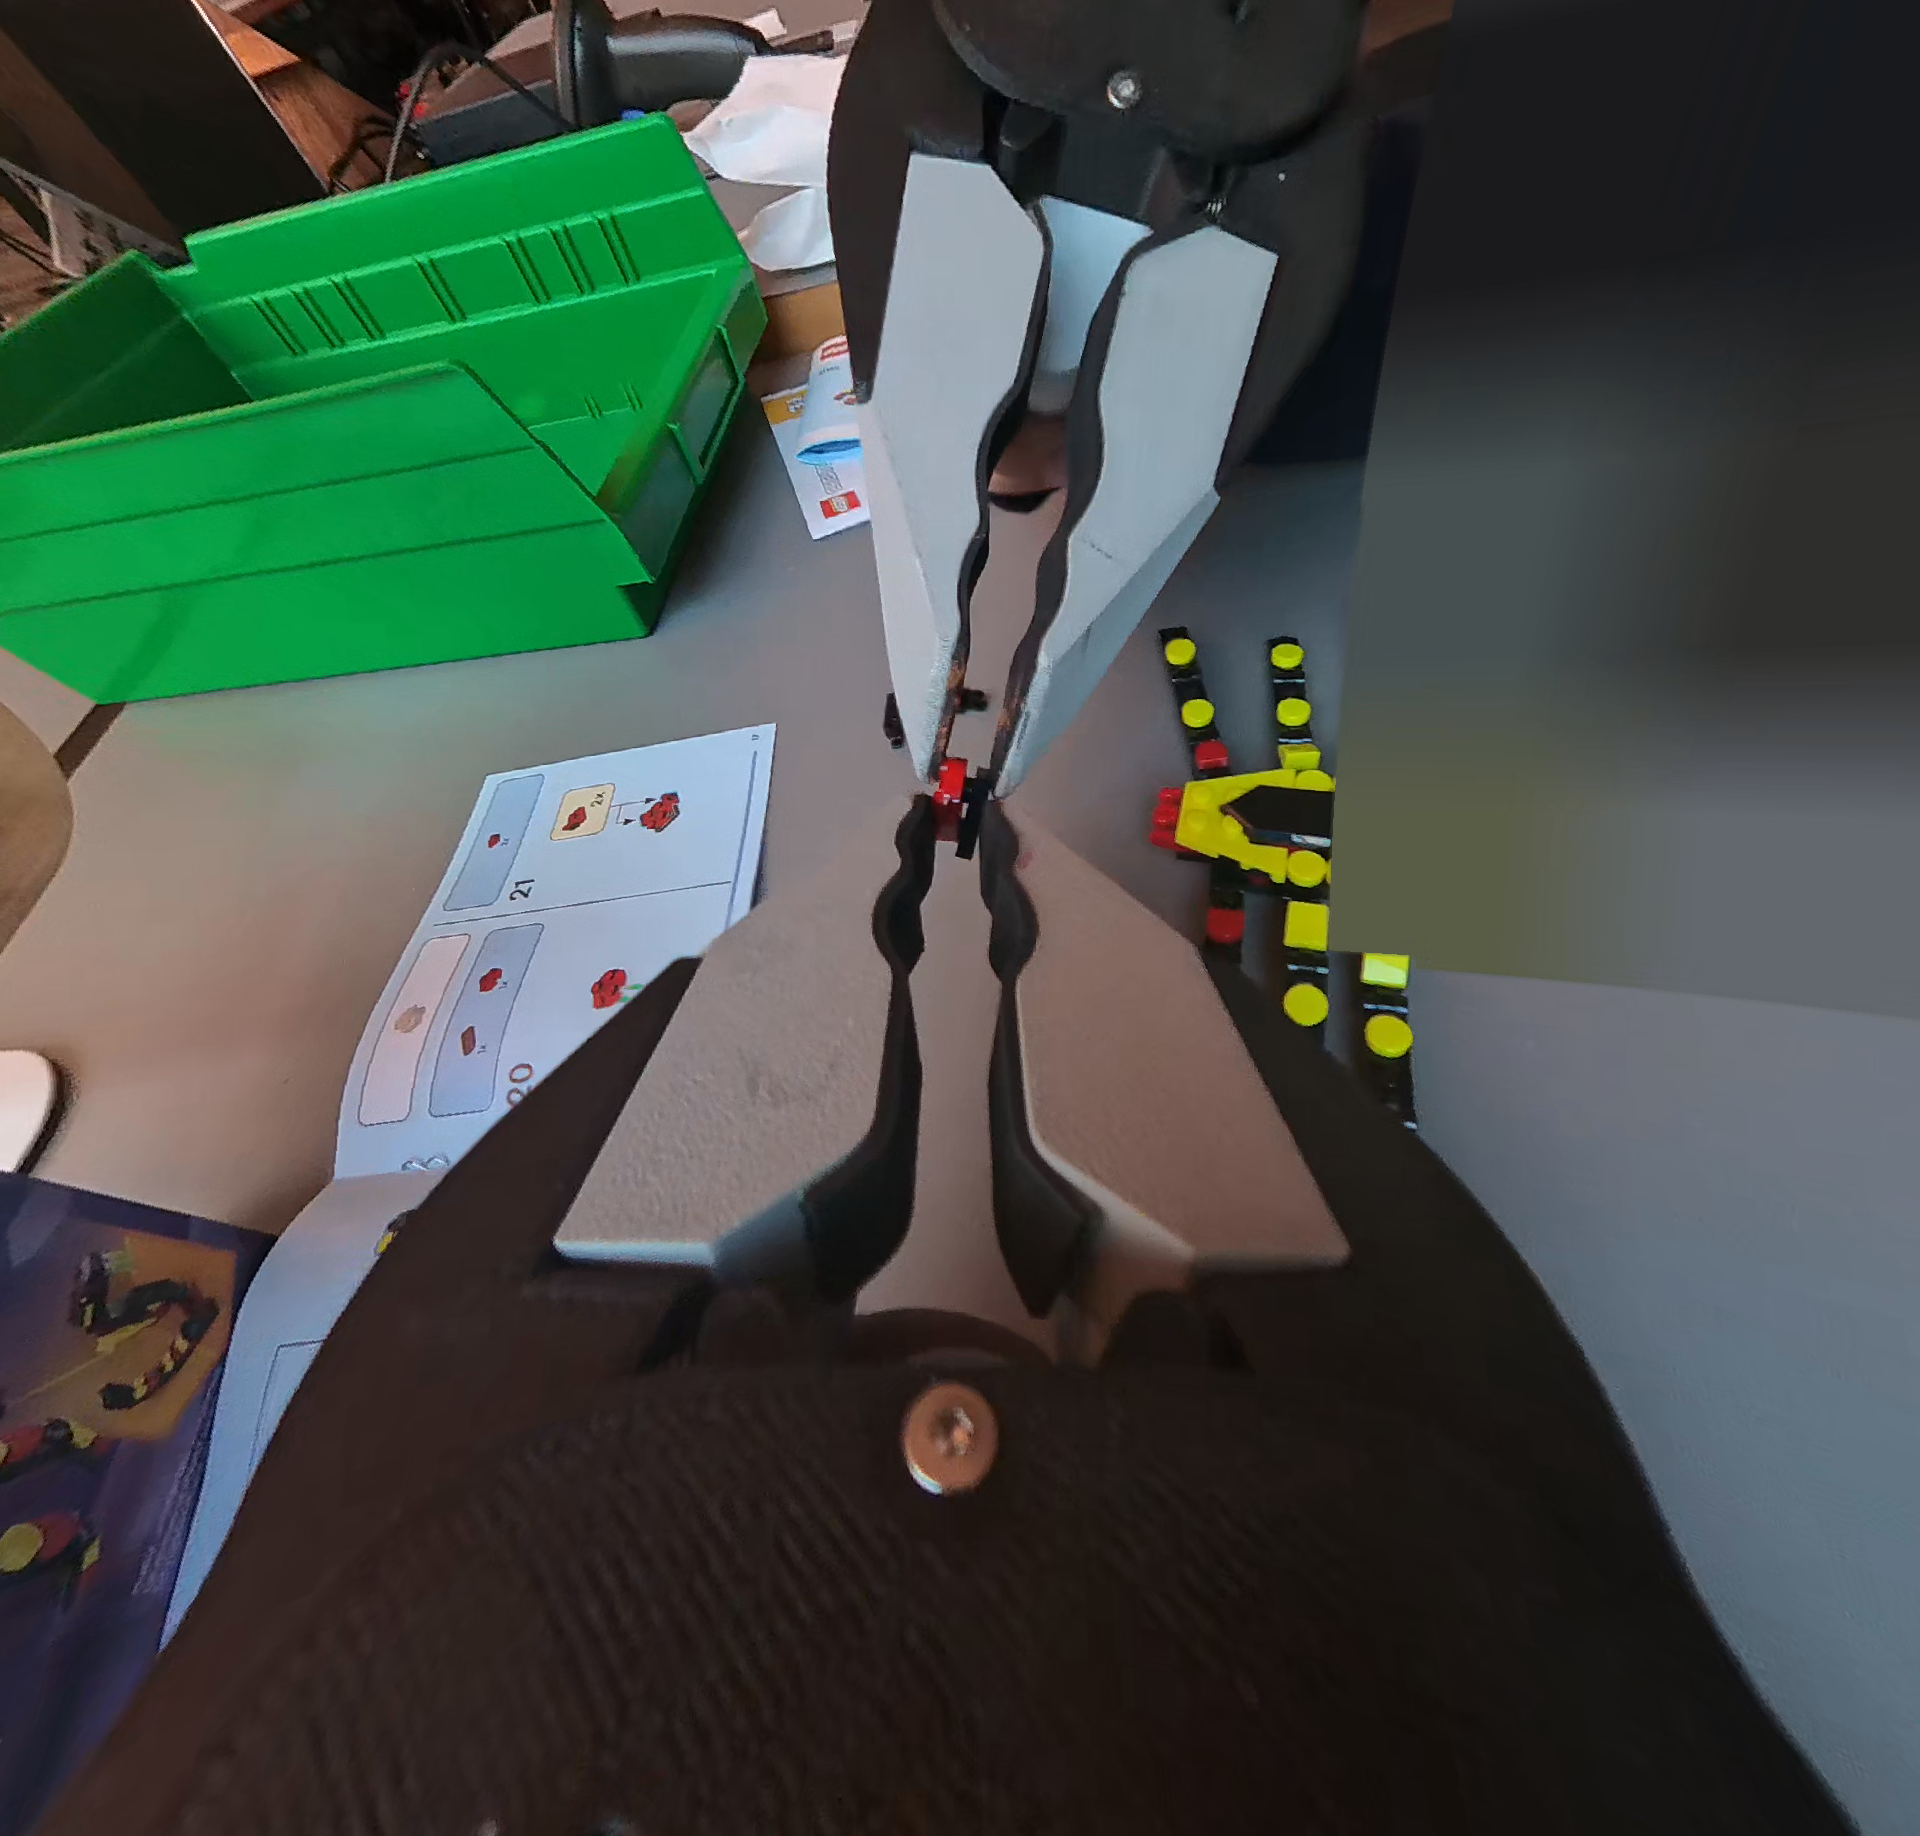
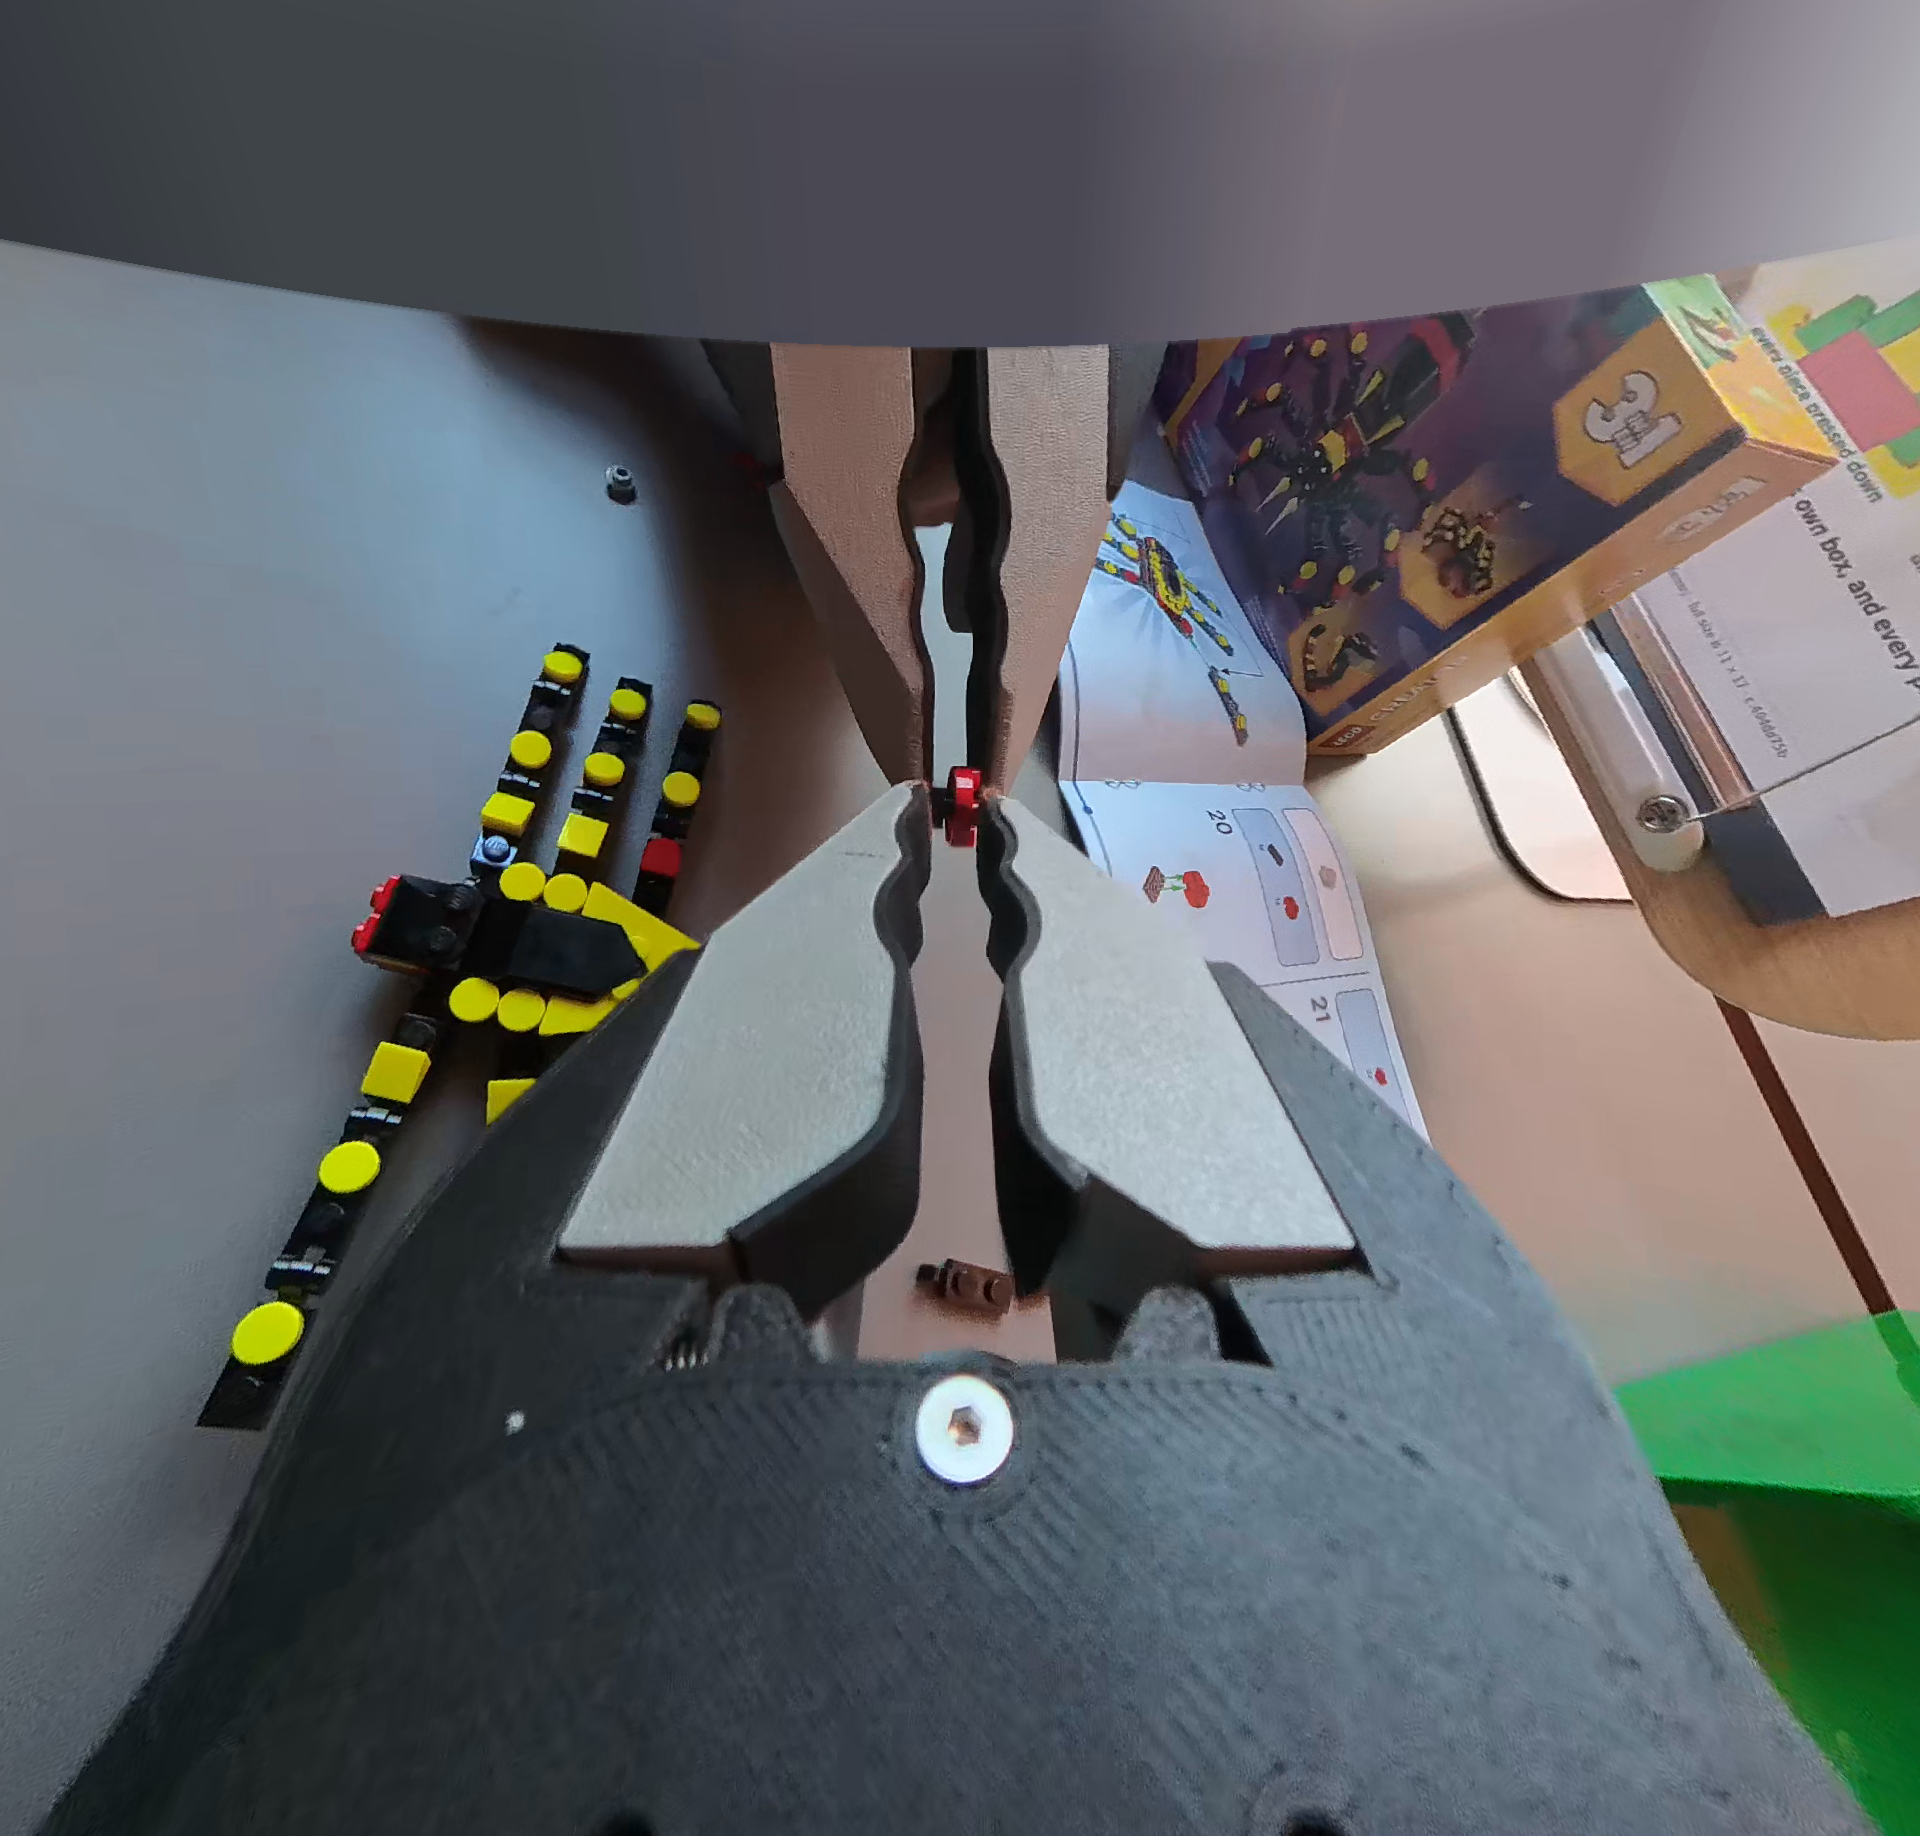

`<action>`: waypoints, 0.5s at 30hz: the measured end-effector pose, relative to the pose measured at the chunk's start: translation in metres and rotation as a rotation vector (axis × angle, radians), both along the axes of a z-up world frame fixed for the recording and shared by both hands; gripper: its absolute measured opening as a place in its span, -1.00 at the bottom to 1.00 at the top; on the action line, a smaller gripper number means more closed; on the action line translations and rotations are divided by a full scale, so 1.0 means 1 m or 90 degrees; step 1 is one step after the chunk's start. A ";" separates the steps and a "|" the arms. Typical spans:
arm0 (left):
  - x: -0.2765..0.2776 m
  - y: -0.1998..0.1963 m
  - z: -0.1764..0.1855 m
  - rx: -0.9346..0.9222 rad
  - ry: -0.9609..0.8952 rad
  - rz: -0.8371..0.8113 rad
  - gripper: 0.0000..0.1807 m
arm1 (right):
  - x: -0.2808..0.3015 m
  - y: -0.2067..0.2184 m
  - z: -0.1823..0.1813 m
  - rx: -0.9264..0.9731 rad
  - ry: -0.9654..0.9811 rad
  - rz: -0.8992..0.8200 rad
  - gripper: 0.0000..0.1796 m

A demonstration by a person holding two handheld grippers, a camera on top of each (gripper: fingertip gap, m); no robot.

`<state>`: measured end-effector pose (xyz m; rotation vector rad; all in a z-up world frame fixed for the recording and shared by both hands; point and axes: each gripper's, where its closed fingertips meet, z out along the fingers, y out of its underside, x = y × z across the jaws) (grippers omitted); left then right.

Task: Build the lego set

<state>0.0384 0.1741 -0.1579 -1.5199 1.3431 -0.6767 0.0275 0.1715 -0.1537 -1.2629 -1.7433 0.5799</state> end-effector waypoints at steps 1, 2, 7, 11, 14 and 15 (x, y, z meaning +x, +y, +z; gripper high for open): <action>0.000 -0.001 -0.001 -0.005 0.003 -0.002 -0.96 | 0.001 -0.001 0.000 0.009 -0.007 0.000 -0.93; 0.001 -0.001 0.000 -0.012 -0.002 -0.004 -0.96 | 0.001 -0.001 0.000 0.021 -0.011 -0.001 -0.93; 0.001 -0.002 -0.002 -0.036 0.003 -0.009 -0.96 | 0.001 -0.001 -0.003 0.079 -0.045 -0.017 -0.93; 0.000 0.001 -0.001 -0.043 -0.008 0.004 -0.96 | 0.000 0.002 0.000 0.002 -0.011 -0.032 -0.93; -0.001 0.004 -0.002 -0.027 -0.001 0.007 -0.93 | -0.001 0.005 -0.001 -0.101 0.026 -0.014 -0.94; -0.001 0.005 0.000 -0.012 -0.008 0.014 -0.91 | -0.001 0.006 0.001 -0.114 0.040 -0.011 -0.95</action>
